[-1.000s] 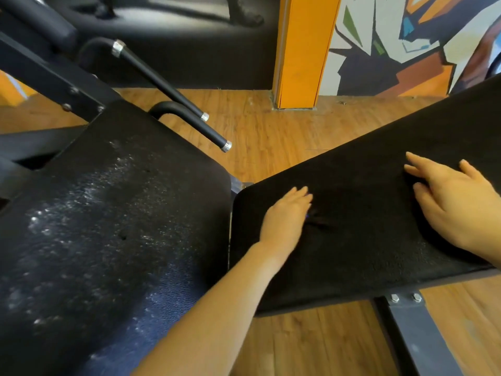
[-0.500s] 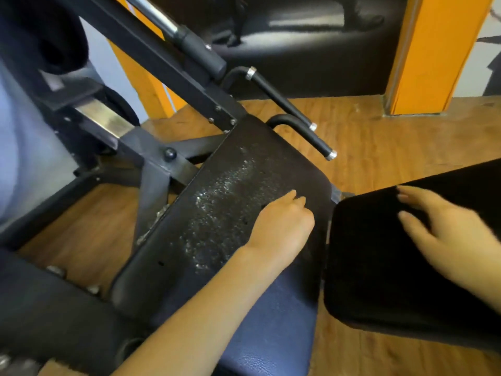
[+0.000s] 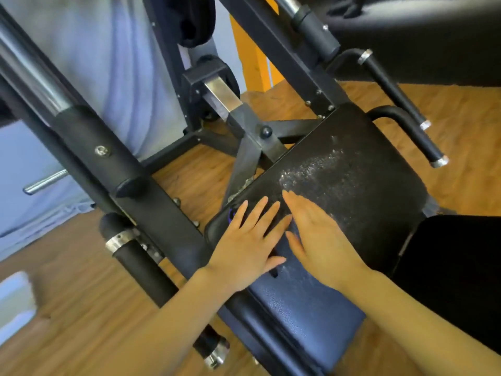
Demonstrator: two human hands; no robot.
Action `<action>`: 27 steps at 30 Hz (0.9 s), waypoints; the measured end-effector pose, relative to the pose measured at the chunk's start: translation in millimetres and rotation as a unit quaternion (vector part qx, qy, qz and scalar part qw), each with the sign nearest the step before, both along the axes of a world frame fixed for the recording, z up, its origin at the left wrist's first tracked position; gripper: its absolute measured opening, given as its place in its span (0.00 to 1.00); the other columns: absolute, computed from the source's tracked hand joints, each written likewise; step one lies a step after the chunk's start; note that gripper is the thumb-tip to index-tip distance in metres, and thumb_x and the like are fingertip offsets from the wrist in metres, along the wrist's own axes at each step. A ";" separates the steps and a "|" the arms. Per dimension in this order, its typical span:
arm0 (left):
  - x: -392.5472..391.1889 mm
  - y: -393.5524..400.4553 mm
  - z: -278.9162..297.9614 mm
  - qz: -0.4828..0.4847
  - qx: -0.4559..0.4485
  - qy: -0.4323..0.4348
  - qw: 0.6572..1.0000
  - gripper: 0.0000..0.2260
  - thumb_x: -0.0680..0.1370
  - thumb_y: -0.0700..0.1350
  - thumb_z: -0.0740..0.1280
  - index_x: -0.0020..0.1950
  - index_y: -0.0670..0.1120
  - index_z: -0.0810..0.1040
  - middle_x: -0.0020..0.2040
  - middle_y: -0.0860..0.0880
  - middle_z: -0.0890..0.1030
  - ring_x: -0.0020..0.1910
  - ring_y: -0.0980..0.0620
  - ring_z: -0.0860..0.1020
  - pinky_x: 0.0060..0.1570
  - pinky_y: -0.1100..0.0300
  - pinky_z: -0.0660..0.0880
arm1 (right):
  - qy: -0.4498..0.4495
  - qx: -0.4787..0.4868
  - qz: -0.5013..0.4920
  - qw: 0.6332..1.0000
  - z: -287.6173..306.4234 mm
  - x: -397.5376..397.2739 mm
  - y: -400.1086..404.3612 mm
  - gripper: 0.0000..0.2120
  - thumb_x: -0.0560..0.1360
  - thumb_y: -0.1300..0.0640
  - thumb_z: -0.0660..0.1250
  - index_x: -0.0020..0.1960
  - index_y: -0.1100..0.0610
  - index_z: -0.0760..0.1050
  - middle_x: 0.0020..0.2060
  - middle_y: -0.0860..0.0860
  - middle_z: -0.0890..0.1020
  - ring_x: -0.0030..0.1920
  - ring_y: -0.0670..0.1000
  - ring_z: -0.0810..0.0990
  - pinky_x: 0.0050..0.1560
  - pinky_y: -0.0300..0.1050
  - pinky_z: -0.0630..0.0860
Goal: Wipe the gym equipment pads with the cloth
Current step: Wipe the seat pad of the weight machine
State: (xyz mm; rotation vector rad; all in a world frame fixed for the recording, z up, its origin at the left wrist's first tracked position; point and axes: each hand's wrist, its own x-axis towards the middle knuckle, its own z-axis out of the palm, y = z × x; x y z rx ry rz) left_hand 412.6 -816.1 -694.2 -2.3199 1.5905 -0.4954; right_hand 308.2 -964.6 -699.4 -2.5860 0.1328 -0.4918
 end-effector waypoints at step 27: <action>18.2 27.2 1.8 -0.025 -0.116 -0.033 0.992 0.32 0.72 0.62 0.65 0.69 0.43 0.74 0.74 0.39 0.66 0.74 0.40 0.63 0.70 0.41 0.63 | -0.004 -0.386 0.053 0.921 -10.1 42.4 -29.0 0.28 0.79 0.47 0.50 0.77 0.55 0.54 0.75 0.59 0.61 0.74 0.60 0.62 0.72 0.56 0.60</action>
